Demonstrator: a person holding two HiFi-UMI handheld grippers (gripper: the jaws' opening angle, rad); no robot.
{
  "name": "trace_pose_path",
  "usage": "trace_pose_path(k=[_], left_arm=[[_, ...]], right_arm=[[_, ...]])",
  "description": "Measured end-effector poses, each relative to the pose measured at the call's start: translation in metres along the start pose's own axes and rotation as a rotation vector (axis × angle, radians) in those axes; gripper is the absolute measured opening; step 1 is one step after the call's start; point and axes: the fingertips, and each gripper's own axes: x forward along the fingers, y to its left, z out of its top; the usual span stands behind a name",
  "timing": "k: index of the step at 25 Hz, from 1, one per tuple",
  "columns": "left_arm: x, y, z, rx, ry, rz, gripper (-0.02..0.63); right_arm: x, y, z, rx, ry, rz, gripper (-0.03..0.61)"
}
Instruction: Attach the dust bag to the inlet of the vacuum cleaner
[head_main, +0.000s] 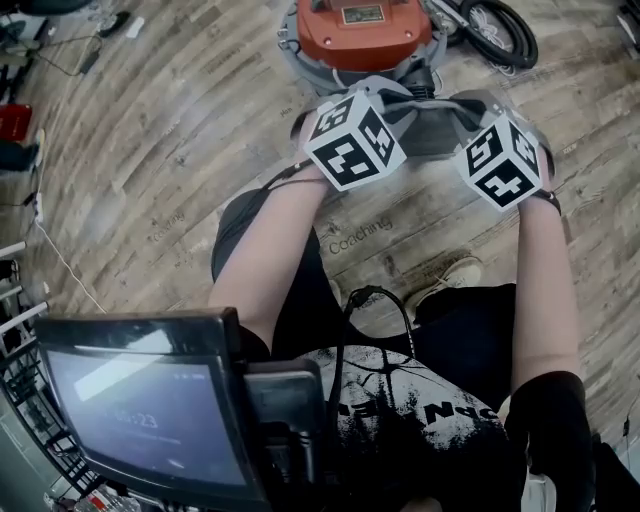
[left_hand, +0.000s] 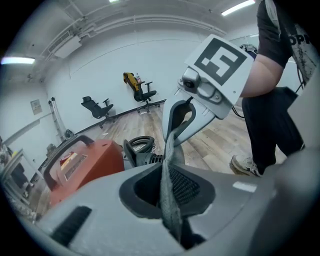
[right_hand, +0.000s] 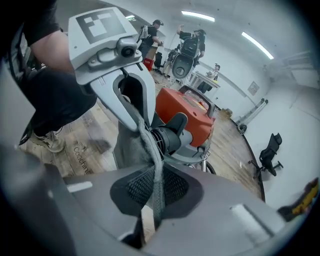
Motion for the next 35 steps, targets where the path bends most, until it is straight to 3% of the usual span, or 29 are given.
trace_pose_path(k=[3,8,13,20,27,32,35], left_arm=[[0.002,0.001,0.009,0.012,-0.014,0.001,0.037],[-0.005,0.002,-0.004,-0.092,-0.075,-0.044,0.032],[-0.005,-0.006,-0.018,-0.129,-0.101,-0.034,0.029],[0.004,-0.004,-0.005,-0.021,-0.041,0.010,0.031],[0.002,-0.001,-0.004,-0.100,-0.104,0.012,0.040],[-0.016,0.002,-0.003,-0.186,-0.180,0.042,0.100],[-0.035,0.009,0.008,-0.258,-0.291,0.067,0.130]], right_arm=[[0.006,-0.001,-0.009,0.013,0.022,0.007,0.020],[0.005,-0.003,0.008,-0.042,-0.007,-0.010,0.020],[-0.005,-0.001,0.023,-0.097,-0.021,-0.039,0.021],[0.000,-0.002,0.004,-0.004,-0.050,-0.017,0.021],[0.001,-0.006,0.004,-0.003,-0.029,-0.032,0.031],[-0.011,-0.012,0.011,0.021,-0.064,-0.044,0.149],[-0.026,-0.016,0.024,0.046,-0.124,-0.049,0.170]])
